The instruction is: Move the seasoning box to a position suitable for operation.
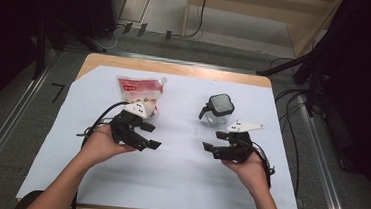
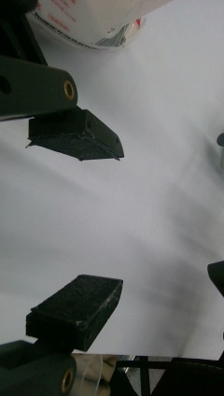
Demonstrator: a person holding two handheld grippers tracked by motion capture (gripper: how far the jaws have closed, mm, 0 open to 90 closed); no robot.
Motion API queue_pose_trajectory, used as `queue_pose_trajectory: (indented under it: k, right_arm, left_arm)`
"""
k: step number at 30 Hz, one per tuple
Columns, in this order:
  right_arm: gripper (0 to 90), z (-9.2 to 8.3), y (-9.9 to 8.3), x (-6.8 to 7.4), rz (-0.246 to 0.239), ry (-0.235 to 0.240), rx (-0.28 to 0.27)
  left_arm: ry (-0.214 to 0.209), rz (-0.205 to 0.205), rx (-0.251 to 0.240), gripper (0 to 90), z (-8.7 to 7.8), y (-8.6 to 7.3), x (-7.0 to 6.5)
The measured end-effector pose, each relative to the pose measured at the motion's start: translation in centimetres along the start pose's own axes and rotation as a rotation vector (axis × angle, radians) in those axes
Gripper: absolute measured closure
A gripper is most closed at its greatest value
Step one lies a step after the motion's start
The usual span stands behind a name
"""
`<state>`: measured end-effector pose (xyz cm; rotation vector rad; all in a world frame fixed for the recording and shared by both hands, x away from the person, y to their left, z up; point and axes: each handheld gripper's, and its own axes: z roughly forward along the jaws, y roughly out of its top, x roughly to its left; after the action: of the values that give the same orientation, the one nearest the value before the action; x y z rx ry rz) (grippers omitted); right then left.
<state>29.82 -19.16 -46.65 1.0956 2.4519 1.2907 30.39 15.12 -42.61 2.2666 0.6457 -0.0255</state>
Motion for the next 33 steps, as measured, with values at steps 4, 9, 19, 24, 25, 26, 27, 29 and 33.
queue_pose_trajectory:
  k: [4,9,19,24,25,26,27,29,33]
  right_arm:
    - [33.0,-0.3,-0.1,-1.0,0.018,-0.047,-0.020]
    - [29.3,-0.3,-0.1,-2.5,0.077,-0.102,-0.044]
    - [24.2,0.6,0.2,-4.9,0.149,-0.172,-0.066]
    - [18.8,1.5,0.6,-5.5,0.151,-0.221,-0.078]
    - [17.6,1.8,0.8,-5.8,0.153,-0.237,-0.084]
    - [17.6,1.8,0.8,-5.8,0.153,-0.237,-0.084]
    - [15.0,2.2,0.9,-6.1,0.166,-0.251,-0.086]
    - [14.2,2.4,0.9,-6.2,0.168,-0.259,-0.085]
    - [13.7,3.4,1.4,-6.4,0.170,-0.293,-0.103]
  left_arm:
    - [-0.010,-0.018,-0.007,34.3,-0.4,0.0,-0.1]
    - [-0.004,-0.028,-0.003,35.9,-0.6,0.0,-0.1]
    - [0.022,-0.025,0.004,36.9,-0.9,-0.1,-0.5]
    - [0.026,-0.034,-0.002,37.0,-1.3,-0.2,-0.3]
    - [0.033,-0.035,0.005,37.2,-1.3,-0.2,-0.3]
    - [0.032,-0.039,0.002,37.2,-1.3,-0.3,-0.3]
    - [0.030,-0.039,-0.003,37.4,-1.3,-0.3,-0.2]
    - [0.033,-0.041,0.003,37.5,-1.3,-0.3,-0.1]
    - [0.029,-0.040,0.000,37.5,-1.3,-0.4,-0.1]
